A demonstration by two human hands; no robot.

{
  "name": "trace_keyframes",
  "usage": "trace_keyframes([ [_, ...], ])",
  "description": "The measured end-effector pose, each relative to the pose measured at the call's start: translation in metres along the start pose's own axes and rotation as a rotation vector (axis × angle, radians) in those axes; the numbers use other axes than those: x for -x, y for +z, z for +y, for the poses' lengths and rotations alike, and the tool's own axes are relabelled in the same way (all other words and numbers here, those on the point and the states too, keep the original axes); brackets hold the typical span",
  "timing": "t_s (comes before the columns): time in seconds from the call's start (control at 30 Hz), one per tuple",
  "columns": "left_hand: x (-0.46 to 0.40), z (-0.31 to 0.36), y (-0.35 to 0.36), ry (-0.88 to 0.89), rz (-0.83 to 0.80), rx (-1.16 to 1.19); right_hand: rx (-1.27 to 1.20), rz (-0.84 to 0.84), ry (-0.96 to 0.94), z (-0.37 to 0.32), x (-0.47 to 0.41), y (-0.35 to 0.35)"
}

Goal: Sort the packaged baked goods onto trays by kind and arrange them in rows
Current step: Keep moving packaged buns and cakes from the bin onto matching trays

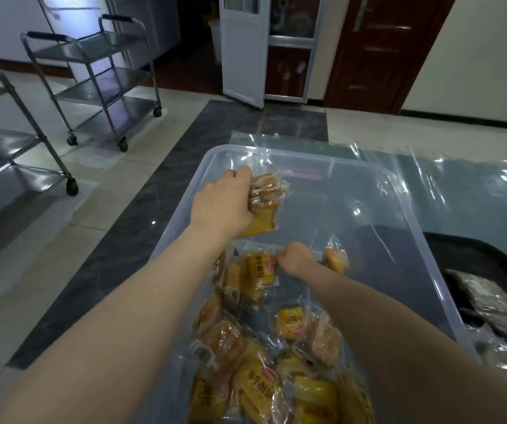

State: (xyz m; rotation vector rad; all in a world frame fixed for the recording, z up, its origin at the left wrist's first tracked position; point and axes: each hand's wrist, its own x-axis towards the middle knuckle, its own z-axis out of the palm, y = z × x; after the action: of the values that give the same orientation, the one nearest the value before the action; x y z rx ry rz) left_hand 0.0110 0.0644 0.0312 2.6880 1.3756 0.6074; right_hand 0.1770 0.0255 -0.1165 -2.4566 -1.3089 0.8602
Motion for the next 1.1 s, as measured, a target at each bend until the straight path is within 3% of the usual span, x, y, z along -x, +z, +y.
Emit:
trace_keyframes([
  [0.27, 0.007, 0.005, -0.003, 0.022, -0.013, -0.040, -0.429, 0.059, 0.047, -0.024, 0.026, -0.024],
  [0.57, 0.025, 0.008, -0.038, -0.096, 0.019, 0.209, -0.372, 0.118, -0.140, -0.035, 0.089, -0.081],
  [0.77, 0.058, 0.013, -0.058, -0.210, 0.045, 0.553, -0.923, 0.121, -0.129, -0.012, 0.156, -0.119],
  [0.9, 0.078, 0.039, -0.064, -0.220, 0.064, 0.794, -1.164, 0.154, -0.165, 0.016, 0.197, -0.138],
  [1.1, 0.104, 0.117, -0.075, -0.131, 0.076, 0.889, -1.460, 0.215, -0.284, 0.061, 0.237, -0.161],
])
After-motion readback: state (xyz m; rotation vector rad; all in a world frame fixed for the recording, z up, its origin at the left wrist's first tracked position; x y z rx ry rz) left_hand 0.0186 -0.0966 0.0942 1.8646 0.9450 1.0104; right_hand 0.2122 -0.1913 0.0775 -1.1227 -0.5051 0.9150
